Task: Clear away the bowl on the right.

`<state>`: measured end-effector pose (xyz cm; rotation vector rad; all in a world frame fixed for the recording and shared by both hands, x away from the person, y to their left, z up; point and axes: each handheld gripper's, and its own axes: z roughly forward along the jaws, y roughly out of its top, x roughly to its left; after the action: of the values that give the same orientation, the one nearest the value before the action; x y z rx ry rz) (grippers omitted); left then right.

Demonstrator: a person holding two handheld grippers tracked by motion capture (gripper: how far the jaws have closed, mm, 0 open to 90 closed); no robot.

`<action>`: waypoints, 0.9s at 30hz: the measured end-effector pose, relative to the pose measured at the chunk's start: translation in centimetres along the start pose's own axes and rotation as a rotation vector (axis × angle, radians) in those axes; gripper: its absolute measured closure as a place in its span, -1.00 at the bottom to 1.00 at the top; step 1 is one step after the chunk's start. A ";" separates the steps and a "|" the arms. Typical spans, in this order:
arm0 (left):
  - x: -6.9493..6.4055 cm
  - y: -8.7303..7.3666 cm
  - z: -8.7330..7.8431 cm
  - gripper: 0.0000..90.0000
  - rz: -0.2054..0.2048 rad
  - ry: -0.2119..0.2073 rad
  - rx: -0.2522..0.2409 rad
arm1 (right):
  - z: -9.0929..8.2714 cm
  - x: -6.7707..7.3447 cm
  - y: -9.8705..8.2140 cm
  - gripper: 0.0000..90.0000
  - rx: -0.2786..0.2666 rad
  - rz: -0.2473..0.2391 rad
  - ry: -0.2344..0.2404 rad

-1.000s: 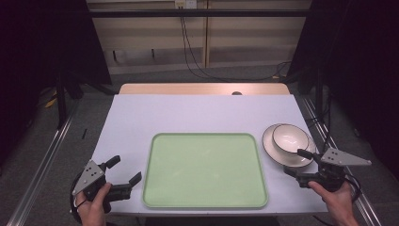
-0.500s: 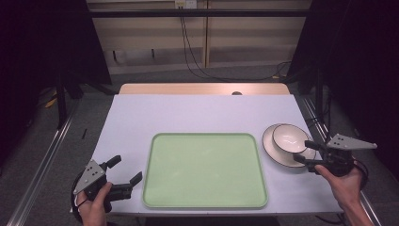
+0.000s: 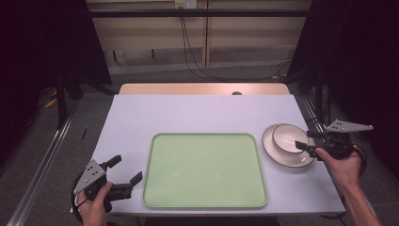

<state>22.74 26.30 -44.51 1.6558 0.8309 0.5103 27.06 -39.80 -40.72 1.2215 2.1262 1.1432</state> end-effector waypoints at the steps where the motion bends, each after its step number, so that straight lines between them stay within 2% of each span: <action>1: 0.0 0.0 0.0 -0.96 0.000 -0.002 -0.002 | 0.2 -0.3 0.2 -0.35 0.018 -0.007 -0.014; 5: 0.1 0.0 0.0 -0.96 0.003 -0.003 0.001 | 0.5 -1.2 0.7 -0.35 0.037 0.004 -0.025; 7: 0.1 0.0 0.1 -0.96 0.006 -0.004 0.002 | 0.8 -1.8 1.0 -0.35 0.053 0.026 -0.021; 10: 0.0 0.0 0.2 -0.96 0.002 -0.005 0.002 | 2.1 -2.7 1.5 -0.36 0.128 0.040 0.001; 11: 0.0 0.0 0.2 -0.96 0.004 -0.005 0.007 | 2.4 -2.7 1.5 -0.42 0.134 0.041 -0.020; 18: 0.1 0.0 0.2 -0.96 -0.003 -0.006 0.002 | 3.8 -3.1 1.3 -0.41 0.167 0.042 -0.055; 21: 0.2 -0.1 0.3 -0.96 -0.005 -0.017 0.005 | 4.0 -3.5 0.8 -0.27 0.189 0.043 -0.045; 24: 0.1 0.0 0.3 -0.96 -0.001 -0.009 0.007 | 4.2 -3.9 0.2 -0.14 0.208 0.046 -0.048; 27: 0.1 0.0 0.2 -0.96 0.003 -0.003 0.009 | 4.6 -4.0 0.0 -0.10 0.230 0.060 -0.050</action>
<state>23.00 26.25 -44.61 1.6658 0.8296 0.5074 32.31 -41.14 -43.47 1.4073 2.2450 0.9000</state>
